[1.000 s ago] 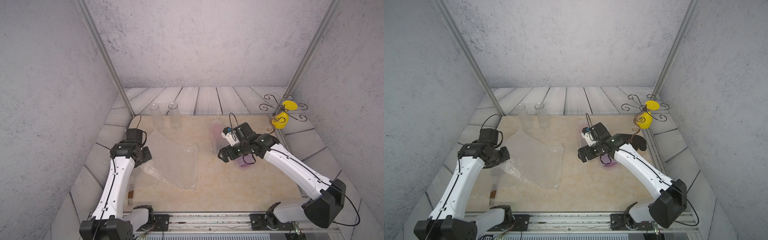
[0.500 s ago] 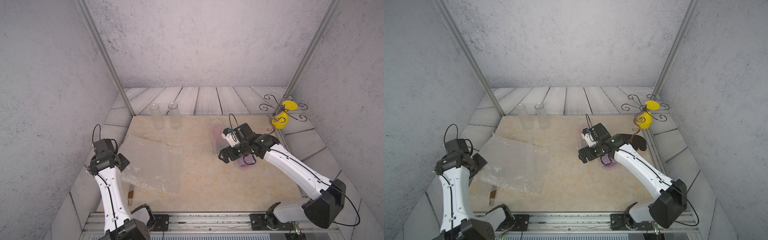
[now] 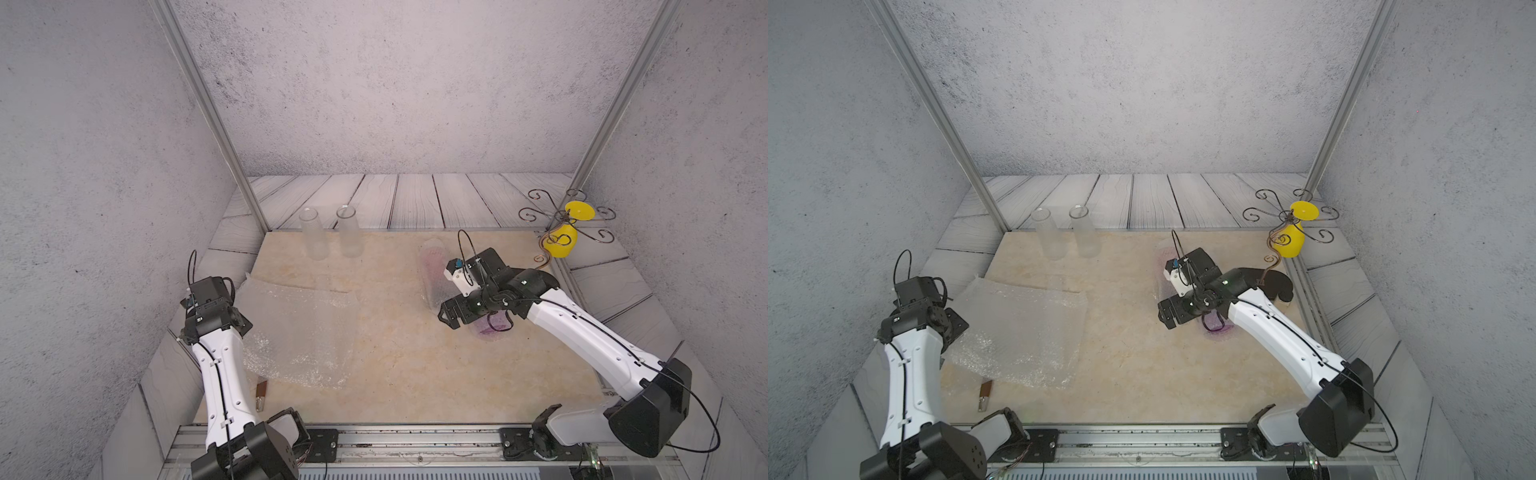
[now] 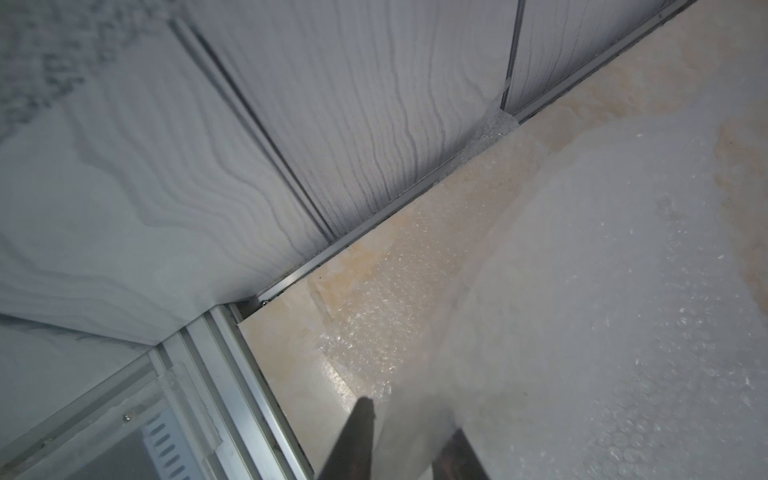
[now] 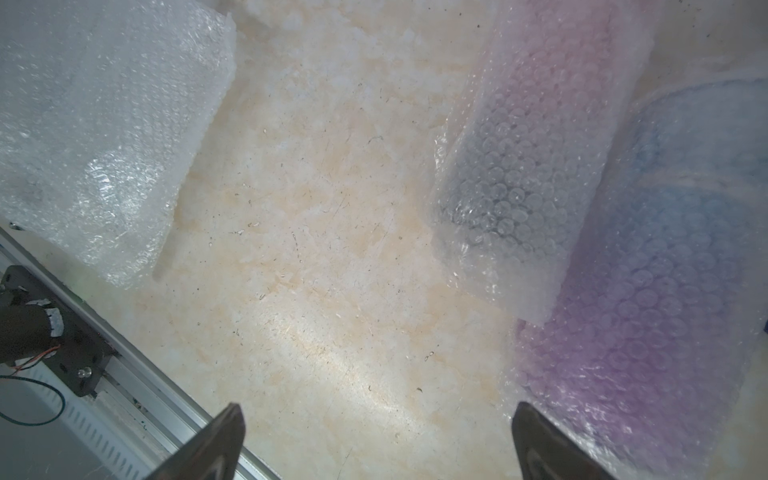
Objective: Unwrap the vase from the bubble wrap
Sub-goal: Place the bubble wrap at the center of the board.
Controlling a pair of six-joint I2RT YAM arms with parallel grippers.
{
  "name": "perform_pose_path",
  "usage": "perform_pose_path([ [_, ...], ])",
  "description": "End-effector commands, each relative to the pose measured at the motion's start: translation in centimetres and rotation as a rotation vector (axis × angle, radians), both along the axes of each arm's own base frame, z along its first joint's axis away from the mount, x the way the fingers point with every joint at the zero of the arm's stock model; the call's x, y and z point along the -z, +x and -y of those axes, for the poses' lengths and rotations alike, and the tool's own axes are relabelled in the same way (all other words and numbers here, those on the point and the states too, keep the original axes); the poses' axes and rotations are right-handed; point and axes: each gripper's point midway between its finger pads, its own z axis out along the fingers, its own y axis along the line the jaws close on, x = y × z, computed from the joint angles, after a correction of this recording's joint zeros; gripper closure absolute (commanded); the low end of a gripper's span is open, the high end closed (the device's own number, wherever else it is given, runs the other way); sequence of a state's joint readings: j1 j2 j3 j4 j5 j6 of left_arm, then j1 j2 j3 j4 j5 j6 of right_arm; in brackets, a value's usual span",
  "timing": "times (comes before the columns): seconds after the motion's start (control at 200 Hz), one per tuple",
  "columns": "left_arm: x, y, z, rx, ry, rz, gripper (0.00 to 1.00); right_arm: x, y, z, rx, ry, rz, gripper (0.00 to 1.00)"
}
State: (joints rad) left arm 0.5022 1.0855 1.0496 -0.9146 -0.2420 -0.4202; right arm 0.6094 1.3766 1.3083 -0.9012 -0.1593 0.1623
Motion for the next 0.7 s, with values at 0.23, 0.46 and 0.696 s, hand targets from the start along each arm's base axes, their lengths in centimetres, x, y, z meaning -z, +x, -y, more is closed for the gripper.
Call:
perform_pose_path([
  [0.23,-1.5,0.7,-0.7,0.050,0.082,0.022,0.34,-1.8,0.7,0.8,0.028,-0.021,0.036,0.01],
  [0.46,-2.4,2.2,0.6,0.141,0.082,0.037,0.29,-2.0,1.3,0.7,0.041,-0.030,0.032,0.01],
  [0.696,-2.2,6.4,9.3,0.429,-0.087,0.056,0.30,0.0,2.2,1.7,0.081,-0.094,-0.020,0.01],
])
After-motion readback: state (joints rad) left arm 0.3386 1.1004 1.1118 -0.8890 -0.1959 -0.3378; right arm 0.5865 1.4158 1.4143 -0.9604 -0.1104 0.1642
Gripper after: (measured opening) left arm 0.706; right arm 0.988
